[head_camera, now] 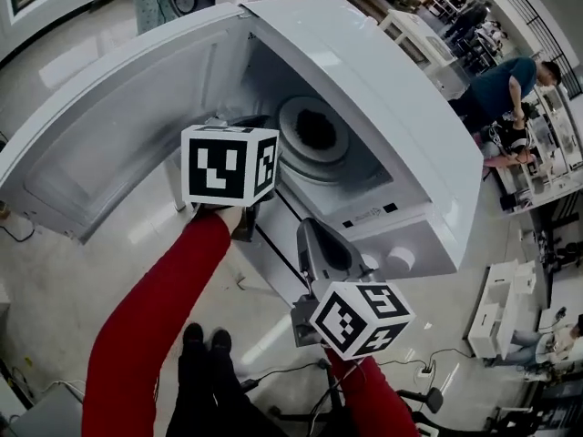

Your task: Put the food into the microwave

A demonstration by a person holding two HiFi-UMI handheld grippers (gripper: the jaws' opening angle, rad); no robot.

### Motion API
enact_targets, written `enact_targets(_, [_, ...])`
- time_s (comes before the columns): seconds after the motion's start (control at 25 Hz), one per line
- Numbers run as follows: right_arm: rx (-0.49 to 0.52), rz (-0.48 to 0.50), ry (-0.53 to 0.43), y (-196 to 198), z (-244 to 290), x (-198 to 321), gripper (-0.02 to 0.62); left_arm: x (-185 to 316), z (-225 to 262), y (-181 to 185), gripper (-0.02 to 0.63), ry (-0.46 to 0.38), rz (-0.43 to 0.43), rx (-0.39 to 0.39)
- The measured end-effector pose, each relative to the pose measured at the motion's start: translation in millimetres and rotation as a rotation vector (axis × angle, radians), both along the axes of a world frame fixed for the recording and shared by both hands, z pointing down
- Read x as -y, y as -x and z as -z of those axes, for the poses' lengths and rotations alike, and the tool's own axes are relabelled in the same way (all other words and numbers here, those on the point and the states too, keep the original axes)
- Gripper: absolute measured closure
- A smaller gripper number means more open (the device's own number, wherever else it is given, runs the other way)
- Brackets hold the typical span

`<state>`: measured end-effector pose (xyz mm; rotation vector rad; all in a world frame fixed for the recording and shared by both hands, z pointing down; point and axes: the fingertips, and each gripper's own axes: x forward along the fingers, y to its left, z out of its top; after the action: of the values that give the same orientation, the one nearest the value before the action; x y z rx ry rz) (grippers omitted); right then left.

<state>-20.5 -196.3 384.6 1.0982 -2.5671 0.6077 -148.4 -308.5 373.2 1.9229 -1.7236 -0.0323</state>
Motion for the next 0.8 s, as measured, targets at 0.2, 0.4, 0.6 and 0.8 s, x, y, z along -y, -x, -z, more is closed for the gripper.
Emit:
enact_targets(0.2, [0.050, -0.011, -0.007, 1, 17, -5, 0.581, -30, 25, -12, 0.597, -0.084, -0.107, -0.031])
enact_targets(0.4, [0.063, 0.006, -0.021, -5, 35, -20, 0.581, -71, 44, -27, 0.597, -0.126, -0.157, -0.041])
enact_targets(0.6, [0.105, 0.011, -0.031, -9, 53, -43, 0.581, -111, 67, -33, 0.597, -0.170, -0.199, -0.071])
enact_targets(0.8, [0.131, 0.029, -0.058, -17, 75, -69, 0.581, -151, 85, -39, 0.597, -0.183, -0.233, -0.060])
